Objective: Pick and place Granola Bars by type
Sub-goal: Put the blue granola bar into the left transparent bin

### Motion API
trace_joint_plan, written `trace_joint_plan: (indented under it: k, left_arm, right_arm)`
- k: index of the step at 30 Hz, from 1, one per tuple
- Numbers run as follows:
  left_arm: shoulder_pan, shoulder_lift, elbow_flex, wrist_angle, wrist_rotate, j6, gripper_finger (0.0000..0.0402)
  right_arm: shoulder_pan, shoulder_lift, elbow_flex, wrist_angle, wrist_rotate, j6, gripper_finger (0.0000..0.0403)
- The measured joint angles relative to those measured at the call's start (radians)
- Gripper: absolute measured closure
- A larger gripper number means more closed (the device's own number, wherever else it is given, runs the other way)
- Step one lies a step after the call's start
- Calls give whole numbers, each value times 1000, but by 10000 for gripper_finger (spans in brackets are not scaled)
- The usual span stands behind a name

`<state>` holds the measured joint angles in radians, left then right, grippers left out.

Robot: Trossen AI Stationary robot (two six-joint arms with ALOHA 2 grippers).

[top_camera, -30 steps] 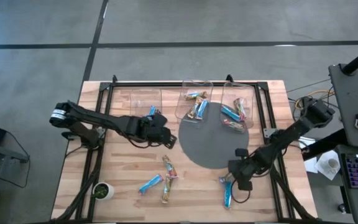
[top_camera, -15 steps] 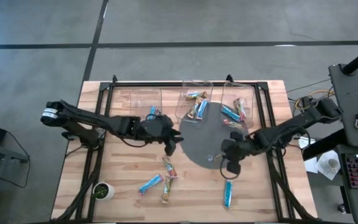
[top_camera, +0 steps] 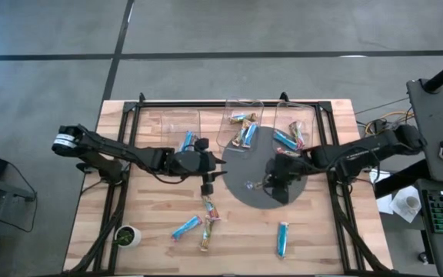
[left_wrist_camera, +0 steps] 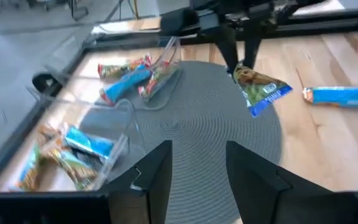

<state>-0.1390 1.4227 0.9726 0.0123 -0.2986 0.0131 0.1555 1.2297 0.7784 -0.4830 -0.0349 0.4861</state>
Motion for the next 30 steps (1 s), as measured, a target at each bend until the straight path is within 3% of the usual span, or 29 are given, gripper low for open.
trace_joint_plan:
  k: [6,13,23,30]
  left_arm:
    - [0,0,0,57,27,107,268]
    - [-16,1,11,86,48,139,268]
    - [-20,89,88,94,150,139,268]
    - [-6,121,124,87,123,155,268]
  right_arm:
    - [-120,10,0,27,-168,-60,360]
    - [-217,11,0,83,-253,-45,360]
    - [-227,21,41,124,-246,-44,360]
    - [-236,31,66,47,-243,-48,360]
